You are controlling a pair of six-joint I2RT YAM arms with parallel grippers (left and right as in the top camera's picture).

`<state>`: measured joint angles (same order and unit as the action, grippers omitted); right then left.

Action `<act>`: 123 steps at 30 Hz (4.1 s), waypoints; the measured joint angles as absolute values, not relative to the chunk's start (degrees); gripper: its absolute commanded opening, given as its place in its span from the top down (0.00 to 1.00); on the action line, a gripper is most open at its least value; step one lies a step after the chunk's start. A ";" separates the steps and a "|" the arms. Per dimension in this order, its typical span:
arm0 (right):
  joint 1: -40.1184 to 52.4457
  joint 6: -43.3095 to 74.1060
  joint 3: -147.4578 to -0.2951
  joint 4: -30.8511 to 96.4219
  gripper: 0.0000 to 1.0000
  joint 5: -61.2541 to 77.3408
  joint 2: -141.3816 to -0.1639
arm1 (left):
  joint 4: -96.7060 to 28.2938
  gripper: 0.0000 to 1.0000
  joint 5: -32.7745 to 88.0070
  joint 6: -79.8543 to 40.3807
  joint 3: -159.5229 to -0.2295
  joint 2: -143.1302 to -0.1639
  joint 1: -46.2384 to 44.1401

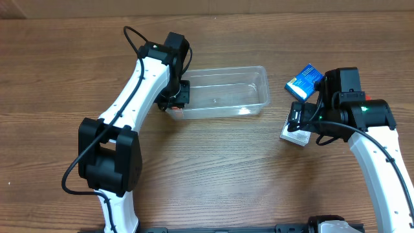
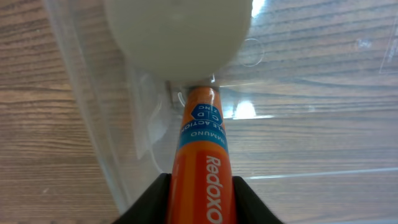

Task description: Pack container

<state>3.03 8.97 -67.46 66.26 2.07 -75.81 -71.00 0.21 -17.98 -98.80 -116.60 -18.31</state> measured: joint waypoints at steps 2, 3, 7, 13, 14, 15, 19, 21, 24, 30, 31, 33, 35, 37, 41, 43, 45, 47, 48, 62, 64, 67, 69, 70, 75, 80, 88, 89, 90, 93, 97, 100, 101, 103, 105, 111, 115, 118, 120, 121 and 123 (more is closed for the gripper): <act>3.03 8.97 -67.46 66.26 0.00 2.07 -75.81 | -71.00 0.52 0.21 -18.06 -98.80 -116.60 -18.48; 3.03 8.97 -67.46 66.26 0.00 2.07 -75.81 | -70.98 0.51 0.23 -18.02 -98.80 -116.60 -18.48; 3.03 8.97 -67.46 66.28 0.00 2.07 -75.81 | -70.70 0.51 0.23 -18.09 -98.80 -116.60 -18.57; 3.03 8.97 -67.46 66.28 0.00 2.07 -75.81 | -72.14 0.51 0.23 -18.06 -100.16 -116.60 -18.57; 3.03 8.99 -67.46 66.30 0.00 2.07 -75.81 | -72.31 0.51 0.21 -18.06 -100.73 -116.60 -18.57; 3.03 8.97 -67.46 66.30 0.00 2.09 -75.81 | -72.53 0.50 0.21 -18.04 -101.60 -116.60 -18.57; 3.05 8.99 -67.46 66.35 0.00 2.07 -75.81 | -74.15 0.47 0.19 -17.78 -106.91 -116.60 -18.57; 3.03 8.97 -67.46 66.46 0.00 2.07 -75.81 | -75.22 0.47 -0.10 -17.58 -110.30 -116.60 -18.57; 3.05 8.97 -67.46 66.70 0.00 2.07 -75.81 | -78.02 0.46 -1.50 -17.41 -116.22 -116.60 -18.57; 3.05 9.26 -67.53 67.11 0.00 1.98 -75.81 | -84.86 0.45 -5.34 -17.37 -128.01 -116.29 -18.57; 3.03 9.69 -67.75 67.20 0.00 1.72 -75.83 | -85.34 0.45 -5.72 -17.37 -129.73 -116.03 -18.57; 3.05 10.46 -69.19 67.79 0.00 1.02 -75.92 | -85.49 0.44 -6.26 -17.37 -132.20 -115.09 -18.48; 3.03 11.29 -72.93 68.51 0.00 -0.30 -76.27 | -85.45 0.41 -6.59 -17.39 -134.34 -113.40 -18.22; 3.03 12.25 -77.95 68.88 0.00 -1.61 -76.95 | -85.34 0.39 -6.92 -17.41 -135.37 -111.11 -17.47; 3.03 13.96 -91.44 70.94 0.00 -3.62 -80.71 | -85.36 0.37 -7.57 -18.09 -136.49 -104.20 -12.53; 2.79 15.07 -98.28 72.82 0.00 -4.01 -85.41 | -85.60 0.37 -8.03 -18.31 -137.03 -100.75 -9.17; 2.15 16.86 -103.70 73.47 0.00 -3.46 -91.48 | -86.13 0.36 -8.23 -18.48 -137.32 -98.61 -7.09; 1.28 18.92 -107.07 73.08 0.00 -2.72 -97.95 | -86.91 0.36 -8.25 -18.48 -137.56 -97.58 -6.46; 0.89 19.97 -108.01 73.08 0.00 -2.48 -100.75 | -87.59 0.36 -8.23 -18.50 -137.62 -97.38 -6.37; -2.35 29.08 -108.79 70.13 0.00 -1.45 -126.52 | -89.89 0.35 -8.19 -18.48 -137.60 -99.57 -6.37; -2.37 29.61 -108.79 69.17 0.00 -1.48 -128.09 | -89.89 0.35 -8.19 -18.48 -137.60 -99.59 -6.37; -2.35 29.80 -108.79 68.07 0.00 -1.48 -129.84 | -89.93 0.35 -8.16 -18.50 -137.60 -99.61 -6.37; -2.37 30.28 -108.79 67.35 0.00 -1.45 -130.87 | -90.06 0.35 -8.14 -18.48 -137.60 -99.63 -6.37; -2.37 30.52 -108.79 66.96 0.00 -1.45 -131.28 | -90.08 0.35 -8.14 -18.48 -137.60 -99.63 -6.37; -2.37 31.29 -108.79 65.01 0.00 -1.48 -131.76 | -90.28 0.35 -7.97 -18.50 -137.60 -99.63 -6.37; -2.37 31.92 -108.79 64.95 0.00 -1.96 -131.76 | -90.28 0.35 -7.97 -18.50 -137.60 -99.66 -6.37; -2.37 32.73 -106.43 63.00 0.00 -2.85 -131.76 | -90.32 0.35 -7.97 -18.48 -137.60 -99.66 -6.37; -2.35 33.19 -105.89 63.07 0.00 -3.18 -131.76 | -90.43 0.35 -7.94 -18.48 -137.60 -99.66 -6.37; -2.35 33.47 -105.60 63.05 0.00 -3.36 -131.76 | -90.56 0.35 -7.97 -18.50 -137.60 -99.66 -6.37; -2.35 34.48 -105.34 62.89 0.00 -3.55 -131.76 | -90.78 0.35 -7.97 -18.50 -137.60 -99.66 -6.37; -2.37 34.98 -105.34 62.65 0.05 -3.88 -131.76 | -91.24 0.35 -7.97 -18.50 -137.60 -99.66 -6.37; -2.37 35.14 -105.34 62.70 0.07 -3.88 -131.76 | -91.33 0.35 -7.97 -18.50 -137.60 -99.66 -6.37; -2.37 35.20 -105.34 62.78 0.08 -3.90 -131.76 | -91.33 0.35 -7.97 -18.48 -137.60 -99.66 -6.37; -2.37 35.35 -105.34 62.92 0.10 -3.88 -131.76 | -91.33 0.35 -7.94 -18.48 -137.60 -99.66 -6.37; -2.37 35.38 -105.34 62.96 0.11 -3.90 -131.76 | -91.33 0.35 -7.94 -18.48 -137.60 -99.66 -6.37; -2.37 35.38 -105.34 63.46 0.17 -3.90 -131.76 | -91.35 0.34 -7.97 -18.50 -137.60 -99.68 -6.37; -2.37 35.35 -105.34 63.94 0.22 -3.95 -131.76 | -91.35 0.31 -7.97 -18.50 -137.60 -99.66 -6.37; -2.35 35.24 -105.34 64.10 0.27 -4.03 -131.76 | -91.35 0.31 -7.97 -18.50 -137.60 -99.66 -6.37; -2.37 34.98 -105.34 64.10 0.30 -4.03 -131.76 | -91.35 0.30 -7.97 -18.50 -137.60 -99.68 -6.37; -2.35 34.68 -105.34 64.10 0.30 -4.05 -131.74 | -91.35 0.30 -7.97 -18.50 -137.60 -99.66 -6.37; -2.35 34.04 -105.34 64.14 0.31 -4.10 -131.74 | -91.35 0.29 -7.97 -18.50 -137.60 -99.68 -6.37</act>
<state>-2.35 34.04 -105.34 64.14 -4.10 -131.74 -91.35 -7.97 -18.50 -137.60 -99.68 -6.37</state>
